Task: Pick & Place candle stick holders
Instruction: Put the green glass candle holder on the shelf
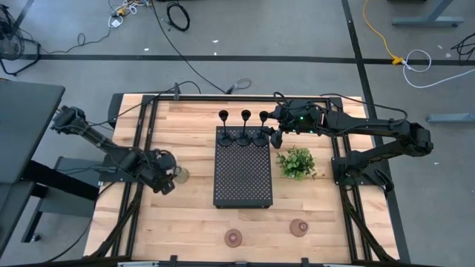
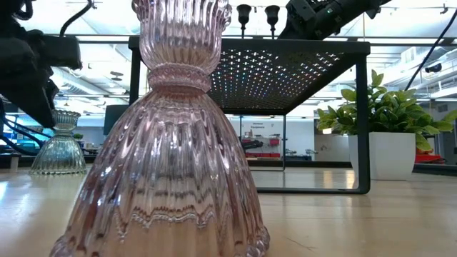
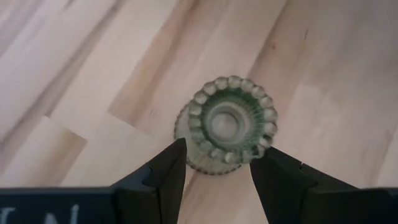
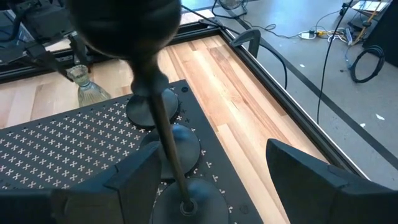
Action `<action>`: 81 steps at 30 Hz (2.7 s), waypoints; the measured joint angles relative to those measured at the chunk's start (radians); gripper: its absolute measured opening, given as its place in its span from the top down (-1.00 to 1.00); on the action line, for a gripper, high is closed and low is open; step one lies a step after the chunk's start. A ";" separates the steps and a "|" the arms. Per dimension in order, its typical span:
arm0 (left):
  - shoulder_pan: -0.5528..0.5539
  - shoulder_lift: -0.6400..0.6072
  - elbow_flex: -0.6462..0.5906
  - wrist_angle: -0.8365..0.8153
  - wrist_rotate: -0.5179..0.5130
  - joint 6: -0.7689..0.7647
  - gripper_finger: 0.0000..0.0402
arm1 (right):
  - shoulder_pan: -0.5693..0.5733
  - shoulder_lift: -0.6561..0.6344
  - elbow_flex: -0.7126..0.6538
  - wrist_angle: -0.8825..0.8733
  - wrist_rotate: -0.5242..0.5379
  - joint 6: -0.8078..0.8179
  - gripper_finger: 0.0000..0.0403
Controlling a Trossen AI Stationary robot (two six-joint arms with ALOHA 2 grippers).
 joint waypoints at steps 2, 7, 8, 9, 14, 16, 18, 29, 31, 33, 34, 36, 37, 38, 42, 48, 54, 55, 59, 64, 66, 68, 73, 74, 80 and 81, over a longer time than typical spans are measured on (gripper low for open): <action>-0.008 0.000 0.000 0.005 -0.023 -0.001 0.11 | 0.000 0.000 0.000 0.000 0.000 0.000 -0.42; -0.022 0.000 0.000 0.048 -0.062 -0.004 0.11 | 0.000 0.000 0.000 0.003 0.000 0.000 -0.42; -0.024 0.000 -0.003 0.050 -0.067 -0.008 0.11 | 0.000 0.000 0.000 0.007 0.000 0.000 -0.42; -0.026 0.000 -0.012 0.060 -0.072 -0.013 0.11 | 0.000 0.000 0.000 0.010 0.000 0.000 -0.42; -0.025 0.000 -0.093 0.187 -0.088 -0.020 0.11 | 0.000 0.000 0.000 0.013 0.000 0.000 -0.42; -0.025 0.000 -0.133 0.264 -0.106 -0.007 0.11 | 0.000 0.000 0.000 0.013 0.000 0.000 -0.42; -0.025 0.000 -0.165 0.343 -0.118 0.011 0.11 | 0.000 0.000 0.000 0.013 0.000 0.001 -0.42; -0.025 0.000 -0.222 0.499 -0.212 0.107 0.11 | 0.000 0.000 0.000 0.013 0.000 0.003 -0.42; -0.025 0.000 -0.222 0.509 -0.239 0.129 0.11 | 0.000 0.000 0.000 0.013 0.000 0.003 -0.42; -0.025 0.000 -0.222 0.519 -0.255 0.140 0.11 | 0.000 0.000 0.000 0.013 0.000 0.003 -0.42; -0.025 0.000 -0.222 0.517 -0.264 0.141 0.11 | 0.000 0.000 0.000 0.013 0.000 0.003 -0.42; -0.025 0.000 -0.222 0.521 -0.273 0.143 0.11 | 0.000 0.000 0.000 0.013 0.000 0.003 -0.42; -0.025 0.000 -0.222 0.523 -0.281 0.143 0.11 | 0.000 0.000 0.000 0.013 0.000 0.003 -0.42; -0.025 0.000 -0.222 0.523 -0.291 0.141 0.11 | 0.000 0.000 0.000 0.013 0.000 0.003 -0.42; -0.025 0.000 -0.222 0.522 -0.314 0.140 0.21 | 0.000 0.000 0.000 0.013 0.000 0.003 -0.42; -0.025 0.000 -0.222 0.528 -0.319 0.132 0.34 | 0.000 0.000 0.000 0.013 0.000 0.003 -0.42; -0.025 0.000 -0.221 0.589 -0.316 0.129 0.34 | 0.000 0.000 0.000 0.013 0.000 0.003 -0.42; -0.025 0.000 -0.215 0.593 -0.315 0.129 0.34 | 0.000 0.000 0.000 0.013 0.000 0.003 -0.42; -0.025 0.000 -0.169 0.589 -0.297 0.164 0.34 | 0.000 0.000 0.000 0.013 0.000 0.003 -0.42; -0.025 0.000 -0.036 0.493 -0.260 0.241 0.34 | 0.000 0.000 0.000 0.013 0.000 0.003 -0.42; -0.028 0.000 0.036 0.420 -0.247 0.260 0.34 | 0.000 0.000 0.000 0.013 0.000 0.003 -0.42; -0.039 0.000 0.107 0.360 -0.243 0.288 0.34 | 0.000 0.000 0.000 0.013 -0.001 0.003 -0.42; -0.064 0.000 0.253 0.334 -0.177 0.338 0.34 | 0.000 0.000 0.000 0.012 -0.010 0.003 -0.42; -0.068 0.001 0.279 0.337 -0.160 0.343 0.34 | 0.000 0.000 0.000 0.013 -0.010 0.003 -0.42; -0.088 0.055 0.428 0.342 -0.148 0.418 0.34 | 0.000 0.000 0.000 0.012 -0.010 0.003 -0.42; -0.088 0.074 0.452 0.344 -0.148 0.432 0.34 | 0.000 0.000 0.000 0.009 -0.010 0.003 -0.42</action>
